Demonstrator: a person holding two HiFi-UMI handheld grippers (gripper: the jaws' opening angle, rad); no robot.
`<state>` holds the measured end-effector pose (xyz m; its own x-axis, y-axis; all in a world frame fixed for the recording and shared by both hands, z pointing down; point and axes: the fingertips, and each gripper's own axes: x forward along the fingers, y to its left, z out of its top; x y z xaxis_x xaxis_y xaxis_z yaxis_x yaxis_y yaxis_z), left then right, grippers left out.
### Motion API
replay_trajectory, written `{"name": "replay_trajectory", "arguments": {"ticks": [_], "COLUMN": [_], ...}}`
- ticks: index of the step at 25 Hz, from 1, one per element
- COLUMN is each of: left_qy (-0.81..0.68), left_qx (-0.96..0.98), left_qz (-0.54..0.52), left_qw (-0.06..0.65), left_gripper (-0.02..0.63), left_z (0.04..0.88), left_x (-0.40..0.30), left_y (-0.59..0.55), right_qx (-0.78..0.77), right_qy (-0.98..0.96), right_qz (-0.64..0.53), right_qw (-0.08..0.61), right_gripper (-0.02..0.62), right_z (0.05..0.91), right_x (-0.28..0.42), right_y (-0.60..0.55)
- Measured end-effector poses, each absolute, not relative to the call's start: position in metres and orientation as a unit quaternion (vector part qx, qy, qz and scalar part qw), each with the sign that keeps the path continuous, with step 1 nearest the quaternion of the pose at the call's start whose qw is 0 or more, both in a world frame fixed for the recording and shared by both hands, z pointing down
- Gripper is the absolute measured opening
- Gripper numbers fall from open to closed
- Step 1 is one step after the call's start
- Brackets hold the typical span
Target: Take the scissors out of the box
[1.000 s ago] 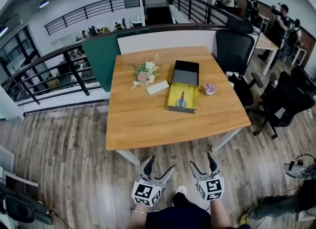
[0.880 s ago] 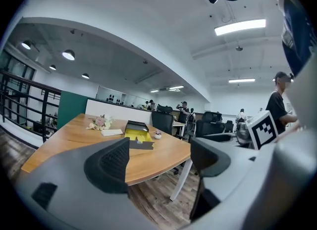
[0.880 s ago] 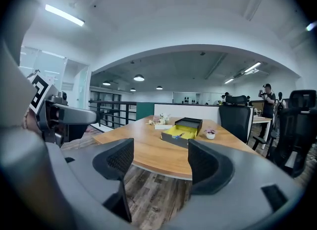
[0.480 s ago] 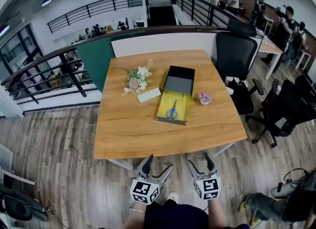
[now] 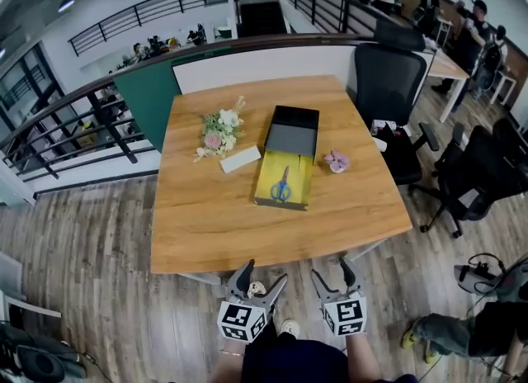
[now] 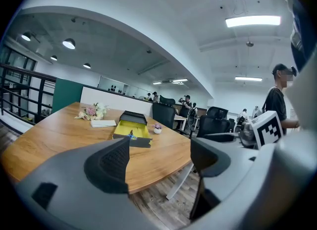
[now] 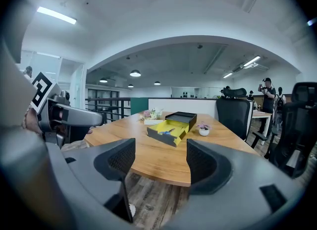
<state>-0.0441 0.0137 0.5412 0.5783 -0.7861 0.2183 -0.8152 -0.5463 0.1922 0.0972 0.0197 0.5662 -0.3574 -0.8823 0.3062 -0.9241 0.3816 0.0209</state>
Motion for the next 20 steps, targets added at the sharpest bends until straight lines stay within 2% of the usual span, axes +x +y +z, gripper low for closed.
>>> {"name": "replay_trajectory", "arguments": {"ticks": [7, 20], "left_qy": [-0.439, -0.374], "left_qx": [0.885, 0.909], "left_qz": [0.062, 0.097], "left_qw": [0.144, 0.156], "left_gripper": [0.385, 0.383], "left_z": [0.554, 0.574], "left_x": [-0.049, -0.047], "left_y": [-0.032, -0.185], "right_qx": [0.569, 0.623], "right_qy": [-0.804, -0.756], "right_qz": [0.096, 0.117], "right_qw": [0.142, 0.162], "right_gripper": [0.319, 0.322], "right_z": [0.58, 0.583], "right_x": [0.091, 0.086], "right_y": [-0.012, -0.138]}}
